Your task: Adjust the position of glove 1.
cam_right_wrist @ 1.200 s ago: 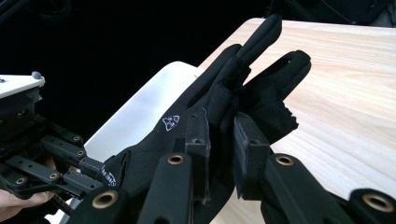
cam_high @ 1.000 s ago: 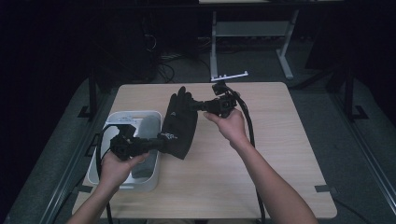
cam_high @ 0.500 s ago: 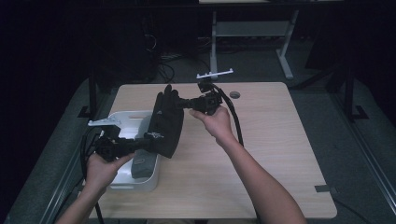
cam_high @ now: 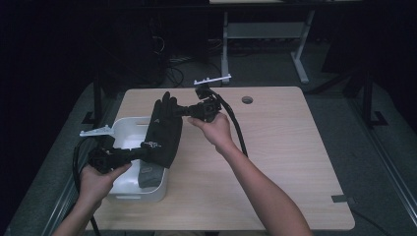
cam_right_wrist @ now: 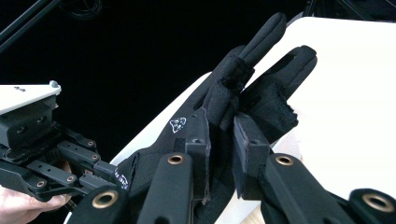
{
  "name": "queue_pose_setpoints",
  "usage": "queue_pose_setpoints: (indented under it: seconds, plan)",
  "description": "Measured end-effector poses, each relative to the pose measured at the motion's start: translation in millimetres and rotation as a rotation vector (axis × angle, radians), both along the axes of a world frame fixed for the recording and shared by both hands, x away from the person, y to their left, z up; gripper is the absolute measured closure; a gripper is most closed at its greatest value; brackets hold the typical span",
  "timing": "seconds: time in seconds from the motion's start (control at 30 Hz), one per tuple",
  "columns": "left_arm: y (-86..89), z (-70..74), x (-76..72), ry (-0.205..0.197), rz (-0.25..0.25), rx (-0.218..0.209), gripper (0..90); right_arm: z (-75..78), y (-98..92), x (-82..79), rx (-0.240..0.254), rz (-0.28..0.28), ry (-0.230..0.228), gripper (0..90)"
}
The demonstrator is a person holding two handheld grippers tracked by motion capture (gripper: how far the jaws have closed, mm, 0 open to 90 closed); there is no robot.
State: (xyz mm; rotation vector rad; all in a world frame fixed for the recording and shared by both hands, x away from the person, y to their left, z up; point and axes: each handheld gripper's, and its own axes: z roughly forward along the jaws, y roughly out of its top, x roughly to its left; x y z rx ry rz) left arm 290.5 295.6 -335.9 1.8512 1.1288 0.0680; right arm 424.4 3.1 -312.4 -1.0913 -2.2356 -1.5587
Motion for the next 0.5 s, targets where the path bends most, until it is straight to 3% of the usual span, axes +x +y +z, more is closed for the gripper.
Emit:
queue_pose_setpoints:
  seconds: [0.5]
  plan:
    - [22.8, -7.6, -4.7, 0.016, 0.036, -0.001, 80.2, -9.4, 24.5, 4.8, 0.000, 0.034, 0.010, 77.9]
